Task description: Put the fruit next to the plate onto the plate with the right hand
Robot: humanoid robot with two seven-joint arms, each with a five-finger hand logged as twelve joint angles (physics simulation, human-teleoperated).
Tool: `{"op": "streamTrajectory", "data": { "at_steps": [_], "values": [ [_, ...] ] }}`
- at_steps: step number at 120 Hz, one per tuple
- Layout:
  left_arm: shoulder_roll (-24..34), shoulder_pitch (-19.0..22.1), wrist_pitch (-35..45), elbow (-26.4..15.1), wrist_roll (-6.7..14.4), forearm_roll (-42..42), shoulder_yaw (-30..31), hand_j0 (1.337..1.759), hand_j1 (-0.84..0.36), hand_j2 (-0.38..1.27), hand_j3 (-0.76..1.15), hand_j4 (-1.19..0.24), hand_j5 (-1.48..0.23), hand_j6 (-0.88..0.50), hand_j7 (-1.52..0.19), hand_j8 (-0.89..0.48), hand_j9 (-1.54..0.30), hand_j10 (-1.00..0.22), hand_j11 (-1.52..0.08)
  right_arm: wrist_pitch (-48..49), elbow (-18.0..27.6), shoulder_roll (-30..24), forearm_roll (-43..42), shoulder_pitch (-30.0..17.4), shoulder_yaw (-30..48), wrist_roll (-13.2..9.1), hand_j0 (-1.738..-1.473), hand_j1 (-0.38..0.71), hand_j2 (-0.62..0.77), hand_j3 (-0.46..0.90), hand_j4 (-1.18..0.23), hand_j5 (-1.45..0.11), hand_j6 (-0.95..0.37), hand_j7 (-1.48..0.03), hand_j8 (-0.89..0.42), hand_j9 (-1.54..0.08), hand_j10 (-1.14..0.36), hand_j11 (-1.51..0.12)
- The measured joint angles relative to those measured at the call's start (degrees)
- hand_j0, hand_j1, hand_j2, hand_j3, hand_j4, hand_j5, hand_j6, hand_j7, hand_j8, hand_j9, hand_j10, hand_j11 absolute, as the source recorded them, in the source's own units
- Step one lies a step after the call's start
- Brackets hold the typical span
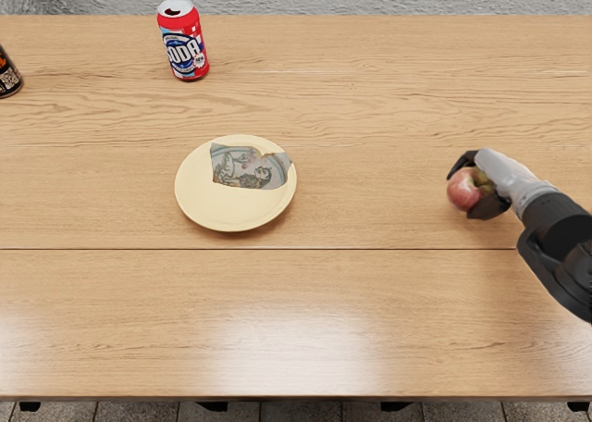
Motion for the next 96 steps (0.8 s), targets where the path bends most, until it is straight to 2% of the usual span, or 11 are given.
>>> {"op": "streamTrajectory", "data": {
  "at_steps": [39,96],
  "values": [
    [0.0,-0.1,0.0,0.0,0.0,0.0,0.1,1.658,0.34,0.0,0.0,-0.01,-0.01,-0.01,-0.01,-0.01,-0.01,-0.01,-0.01,2.9,1.5,6.4,6.2,7.4,0.1,0.0,-1.649,0.18,0.0,0.0,-0.48,-0.89,-0.29,-0.84,-0.3,-0.89,-0.56,-0.89],
    [0.0,-0.1,0.0,0.0,0.0,0.0,0.1,1.658,0.34,0.0,0.0,-0.01,-0.01,-0.01,-0.01,-0.01,-0.01,-0.01,-0.01,6.6,1.0,17.8,24.7,22.6,0.2,0.0,-1.647,0.19,0.02,0.0,-0.43,-0.97,-0.26,-0.92,-0.27,-0.98,-0.54,-0.98]
  ]
}}
